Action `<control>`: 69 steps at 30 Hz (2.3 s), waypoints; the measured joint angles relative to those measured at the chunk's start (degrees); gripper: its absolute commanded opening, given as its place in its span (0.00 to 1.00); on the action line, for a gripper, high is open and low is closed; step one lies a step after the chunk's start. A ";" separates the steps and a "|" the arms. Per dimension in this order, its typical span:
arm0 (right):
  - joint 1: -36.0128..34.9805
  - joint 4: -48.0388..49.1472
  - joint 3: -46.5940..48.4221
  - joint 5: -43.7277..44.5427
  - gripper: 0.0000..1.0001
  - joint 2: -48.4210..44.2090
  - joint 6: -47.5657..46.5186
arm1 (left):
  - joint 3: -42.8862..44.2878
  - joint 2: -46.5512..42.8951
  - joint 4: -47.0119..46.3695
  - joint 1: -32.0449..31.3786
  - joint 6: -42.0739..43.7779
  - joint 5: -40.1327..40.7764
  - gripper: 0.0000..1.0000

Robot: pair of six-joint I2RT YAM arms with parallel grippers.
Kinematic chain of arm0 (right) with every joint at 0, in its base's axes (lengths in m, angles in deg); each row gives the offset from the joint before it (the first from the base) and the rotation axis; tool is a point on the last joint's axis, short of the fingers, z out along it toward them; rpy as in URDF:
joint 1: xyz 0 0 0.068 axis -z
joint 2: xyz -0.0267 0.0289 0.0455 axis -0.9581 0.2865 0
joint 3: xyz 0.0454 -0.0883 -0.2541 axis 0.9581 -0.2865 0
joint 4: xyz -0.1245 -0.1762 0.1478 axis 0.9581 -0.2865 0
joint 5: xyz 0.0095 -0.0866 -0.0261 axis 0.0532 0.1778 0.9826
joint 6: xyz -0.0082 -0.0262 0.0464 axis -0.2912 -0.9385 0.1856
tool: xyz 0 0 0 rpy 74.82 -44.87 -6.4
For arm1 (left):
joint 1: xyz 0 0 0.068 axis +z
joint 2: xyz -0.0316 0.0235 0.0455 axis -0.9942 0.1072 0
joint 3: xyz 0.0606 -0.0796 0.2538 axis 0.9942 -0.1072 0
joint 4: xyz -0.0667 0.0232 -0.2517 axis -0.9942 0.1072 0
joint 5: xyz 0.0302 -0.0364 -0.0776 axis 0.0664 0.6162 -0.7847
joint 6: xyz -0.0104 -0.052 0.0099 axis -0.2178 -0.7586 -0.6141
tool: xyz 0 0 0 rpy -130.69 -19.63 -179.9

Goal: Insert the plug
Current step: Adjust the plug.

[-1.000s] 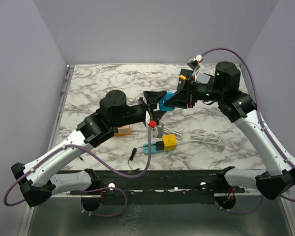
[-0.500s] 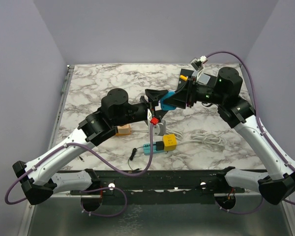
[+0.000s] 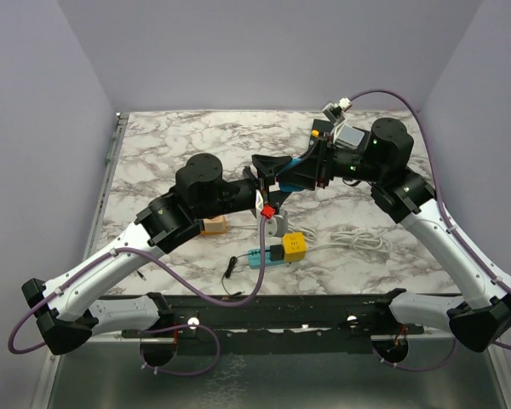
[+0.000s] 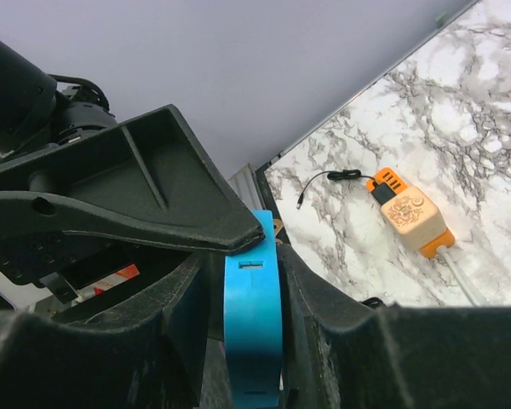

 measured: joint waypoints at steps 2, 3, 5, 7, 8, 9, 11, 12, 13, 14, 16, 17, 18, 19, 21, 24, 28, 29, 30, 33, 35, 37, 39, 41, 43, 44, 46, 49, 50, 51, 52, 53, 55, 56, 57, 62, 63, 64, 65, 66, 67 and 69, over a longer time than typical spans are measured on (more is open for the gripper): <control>-0.66 -0.02 0.00 0.02 0.34 0.15 -0.07 | 0.00 -0.02 0.00 0.00 0.31 0.04 0.18; -0.85 -0.02 0.00 0.04 0.30 0.26 -0.09 | 0.00 -0.07 0.00 -0.02 0.37 0.07 0.18; -0.96 -0.07 0.00 0.26 0.20 0.48 -0.22 | -0.02 -0.20 0.00 -0.02 0.48 0.07 0.18; -0.98 -0.13 0.00 0.37 0.11 0.59 -0.46 | -0.04 -0.42 0.00 -0.02 0.55 0.17 0.18; -1.09 -0.15 0.00 0.46 0.06 0.59 -0.94 | -0.07 -0.50 0.02 -0.02 0.20 0.17 0.18; -1.18 -0.15 0.02 0.52 0.02 0.59 -1.20 | -0.07 -0.59 0.04 0.00 0.15 0.17 0.18; -1.25 -0.15 0.07 0.52 0.01 0.59 -1.31 | -0.09 -0.68 0.04 -0.02 0.28 0.24 0.18; -1.25 -0.15 0.07 0.57 0.01 0.59 -1.33 | -0.11 -0.70 0.04 -0.02 0.35 0.26 0.20; -1.25 -0.15 0.07 0.57 0.01 0.59 -1.33 | -0.17 -0.72 0.04 0.00 0.37 0.26 0.24; -1.25 -0.20 0.07 0.57 0.01 0.59 -1.36 | -0.20 -0.72 0.04 -0.02 0.39 0.26 0.33; -1.25 -0.24 0.07 0.55 0.01 0.59 -1.44 | -0.28 -0.74 -0.02 -0.02 0.44 0.26 0.79; -1.27 -0.35 0.07 0.52 0.01 0.57 -1.68 | -0.46 -0.87 -0.07 -0.02 0.48 0.28 0.96; -1.27 -0.46 0.07 0.50 0.01 0.57 -1.86 | -0.61 -0.98 -0.07 -0.02 0.59 0.31 0.99; -1.29 -0.68 0.07 0.33 0.01 0.57 -2.19 | -0.83 -1.14 -0.22 -0.02 1.01 0.37 0.99; -1.29 -1.42 0.15 -0.66 0.01 0.59 -3.06 | -1.25 -1.53 -0.17 -0.02 0.44 0.55 0.99; -1.29 -4.94 1.51 -3.32 0.01 0.83 -6.49 | -1.81 -2.10 -0.15 0.00 -1.01 1.25 0.99; -1.27 -13.09 5.70 -5.38 0.01 2.29 -14.19 | -4.44 -4.09 -0.52 -0.02 -6.12 3.48 0.99; -1.27 -15.50 6.97 -5.75 0.01 2.82 -16.52 | -5.60 -4.87 -0.57 -0.02 -7.63 4.28 0.99; -1.29 -17.77 7.91 -6.05 0.01 3.17 -18.97 | -7.23 -6.05 -0.83 -0.02 -9.79 5.27 0.99; -1.29 -24.37 8.72 -6.16 0.04 3.28 -26.14 | -11.26 -8.61 -0.92 0.00 -15.56 7.50 0.99; -1.27 -28.24 8.70 -6.01 0.18 3.23 -30.51 | -13.38 -9.60 -0.87 0.15 -19.76 8.33 0.99; -1.27 -31.76 8.70 -5.62 0.24 3.23 -34.36 | -15.02 -9.81 -1.01 0.66 -23.39 8.59 0.99; -1.27 -34.86 8.70 -4.50 0.24 3.13 -37.44 | -16.94 -9.86 -1.14 1.42 -26.80 8.63 0.99; -1.29 -37.07 8.70 -3.08 0.24 2.84 -39.67 | -18.97 -9.84 -1.09 2.19 -29.46 8.63 0.99; -1.27 -38.40 8.63 -1.81 0.25 2.21 -41.35 | -21.05 -9.84 -1.09 2.75 -31.50 8.68 0.99; -1.27 -38.86 8.63 -1.33 0.27 1.79 -41.99 | -21.84 -9.84 -1.03 2.86 -32.13 8.63 0.99; -1.27 -39.63 8.61 -0.31 0.31 0.85 -42.88 | -23.98 -9.84 -1.16 2.84 -33.48 8.35 0.99; -1.27 -40.24 8.61 1.97 0.24 0.04 -43.58 | -26.88 -9.35 -1.92 2.86 -34.29 6.73 0.99; -1.29 -40.39 8.59 3.02 0.19 0.00 -43.74 | -27.54 -8.94 -2.27 2.89 -34.34 6.16 0.99; -1.29 -40.52 8.48 4.13 0.14 0.04 -43.78 | -28.06 -8.37 -2.67 2.89 -34.32 5.44 0.99; -1.29 -40.59 8.28 5.29 0.10 0.17 -43.74 | -28.57 -7.26 -3.04 2.89 -34.27 4.63 0.99; -1.29 -40.81 8.11 6.58 0.06 0.42 -43.78 | -28.72 -5.97 -3.13 2.89 -34.21 3.89 0.99; -1.29 -41.27 7.85 9.29 0.01 1.11 -43.56 | -28.72 -3.23 -3.72 2.89 -34.07 2.62 0.99; -1.29 -41.29 7.56 10.51 0.01 1.46 -43.36 | -28.70 -2.05 -3.93 2.89 -33.92 2.19 0.99; -1.29 -41.29 7.15 11.52 0.01 1.73 -43.28 | -28.65 -1.11 -4.02 2.91 -33.86 1.68 0.99; -1.20 -41.24 4.61 15.93 0.01 1.97 -42.29 | -27.96 3.91 -4.37 2.91 -33.33 -0.20 0.99; -1.14 -41.16 4.20 16.39 0.01 1.95 -42.25 | -27.82 4.66 -4.48 2.89 -33.18 -0.61 0.99; -1.09 -41.11 3.72 16.65 0.01 1.88 -42.18 | -27.69 5.07 -4.63 2.89 -33.05 -0.92 0.99; -0.98 -41.07 3.19 16.79 0.01 1.70 -42.07 | -27.52 5.22 -4.76 2.91 -33.03 -1.09 0.99; -0.79 -41.05 2.62 16.79 0.01 1.51 -41.99 | -27.04 5.70 -4.81 2.91 -33.07 -1.05 0.99; -0.70 -40.92 1.97 16.72 0.01 1.18 -41.81 | -26.36 5.92 -4.87 2.91 -33.14 -1.01 0.98; -0.44 -40.39 1.16 15.96 0.01 0.55 -41.62 | -23.85 5.95 -5.11 3.19 -33.70 -0.81 0.90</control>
